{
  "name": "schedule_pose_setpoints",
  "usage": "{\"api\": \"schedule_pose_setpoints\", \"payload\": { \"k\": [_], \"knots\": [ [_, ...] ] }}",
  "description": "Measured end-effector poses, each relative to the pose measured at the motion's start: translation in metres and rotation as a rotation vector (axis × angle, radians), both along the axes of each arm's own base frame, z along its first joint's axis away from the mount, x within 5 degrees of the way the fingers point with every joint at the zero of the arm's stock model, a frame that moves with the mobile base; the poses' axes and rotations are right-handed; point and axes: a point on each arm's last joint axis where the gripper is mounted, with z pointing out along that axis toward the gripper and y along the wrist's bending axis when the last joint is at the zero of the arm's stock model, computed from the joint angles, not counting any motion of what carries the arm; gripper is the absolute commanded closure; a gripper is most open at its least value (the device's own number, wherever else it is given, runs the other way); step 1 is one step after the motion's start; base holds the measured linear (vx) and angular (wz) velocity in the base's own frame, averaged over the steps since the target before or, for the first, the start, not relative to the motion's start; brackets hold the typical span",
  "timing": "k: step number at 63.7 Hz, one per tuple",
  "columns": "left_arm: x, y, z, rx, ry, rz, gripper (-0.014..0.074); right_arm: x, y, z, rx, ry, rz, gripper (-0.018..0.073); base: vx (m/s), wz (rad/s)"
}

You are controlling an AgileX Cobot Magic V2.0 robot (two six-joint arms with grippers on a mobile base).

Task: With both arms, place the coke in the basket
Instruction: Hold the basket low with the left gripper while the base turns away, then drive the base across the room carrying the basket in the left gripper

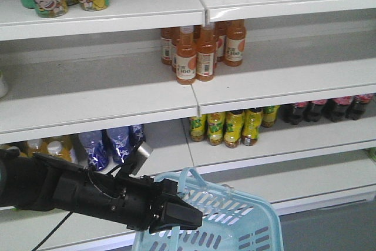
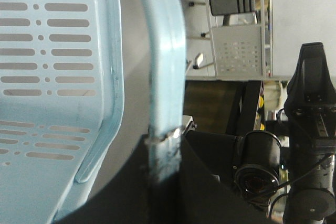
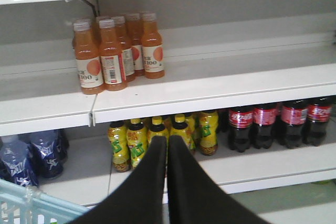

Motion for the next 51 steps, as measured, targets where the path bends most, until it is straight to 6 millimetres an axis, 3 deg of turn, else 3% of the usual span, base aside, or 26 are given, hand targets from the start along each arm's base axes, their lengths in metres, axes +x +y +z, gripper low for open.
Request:
{"api": "schedule_pose_setpoints", "payload": {
  "k": [51],
  "knots": [
    [0.0000, 0.0000, 0.0001, -0.001, 0.000, 0.000, 0.0603, 0.0000, 0.0000, 0.0000, 0.000, 0.000, 0.000, 0.0568, -0.10, -0.39]
  ]
}}
